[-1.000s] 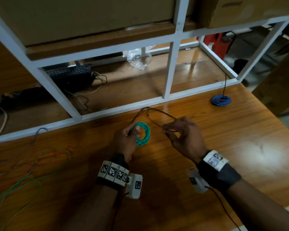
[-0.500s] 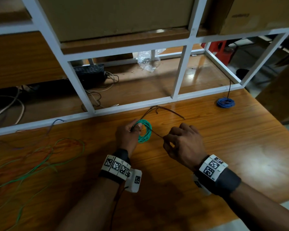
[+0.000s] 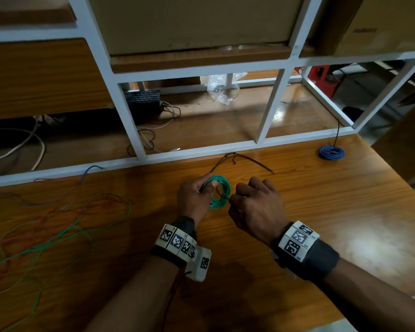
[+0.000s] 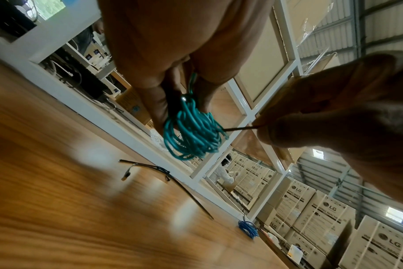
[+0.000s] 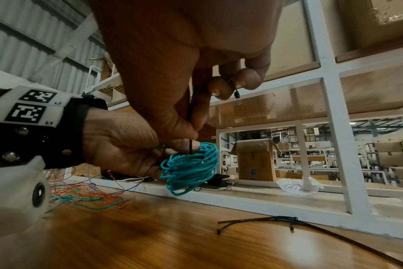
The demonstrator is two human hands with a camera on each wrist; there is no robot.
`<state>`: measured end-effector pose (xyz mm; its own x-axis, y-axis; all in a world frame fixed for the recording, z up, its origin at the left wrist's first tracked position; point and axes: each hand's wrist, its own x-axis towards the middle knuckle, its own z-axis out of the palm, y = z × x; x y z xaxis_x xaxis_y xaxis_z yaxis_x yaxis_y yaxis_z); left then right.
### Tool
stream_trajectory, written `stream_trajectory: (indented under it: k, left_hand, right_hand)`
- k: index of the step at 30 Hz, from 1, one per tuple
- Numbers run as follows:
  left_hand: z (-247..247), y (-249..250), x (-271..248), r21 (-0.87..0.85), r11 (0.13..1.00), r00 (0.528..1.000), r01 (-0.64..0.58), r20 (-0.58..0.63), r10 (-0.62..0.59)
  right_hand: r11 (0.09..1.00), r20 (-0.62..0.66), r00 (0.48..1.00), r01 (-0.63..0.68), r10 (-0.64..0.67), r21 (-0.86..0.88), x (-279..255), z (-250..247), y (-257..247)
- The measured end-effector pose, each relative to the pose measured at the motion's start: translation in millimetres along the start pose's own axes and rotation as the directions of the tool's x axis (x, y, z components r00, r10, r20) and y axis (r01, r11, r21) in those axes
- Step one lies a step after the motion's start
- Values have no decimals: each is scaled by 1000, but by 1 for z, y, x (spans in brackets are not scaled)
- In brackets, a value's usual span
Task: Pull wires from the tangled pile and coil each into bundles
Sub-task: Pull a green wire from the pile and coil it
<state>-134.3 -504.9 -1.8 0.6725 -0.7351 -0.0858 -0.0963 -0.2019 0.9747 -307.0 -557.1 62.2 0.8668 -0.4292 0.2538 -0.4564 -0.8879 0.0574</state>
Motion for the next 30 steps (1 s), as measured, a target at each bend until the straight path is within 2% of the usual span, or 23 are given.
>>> stream_trajectory:
  k: [4,12,17,21,25,30]
  left_hand:
    - [-2,-3,0,-44,999,1000,26,-16,-27]
    - [-3,-3,-9,83,994,998,-65,-6,66]
    - [-5,1,-12,117,991,997,-69,-5,71]
    - [-4,2,-14,158,982,994,-105,-3,106]
    - [1,-1,-19,229,954,980,-193,-1,198]
    - [-1,-5,-19,289,942,981,-171,-45,191]
  right_hand:
    - [1000,47,999,-10,9,22,1,-6,0]
    - [993,142,988,42,-57,111,5,-20,11]
    - [984,233,967,65,-104,168,6,-26,15]
    - [983,218,973,38,-77,178,9,-30,15]
    - [991,178,984,5,-30,137,13,-26,11]
    - [992,154,988,-23,4,121,9,-18,2]
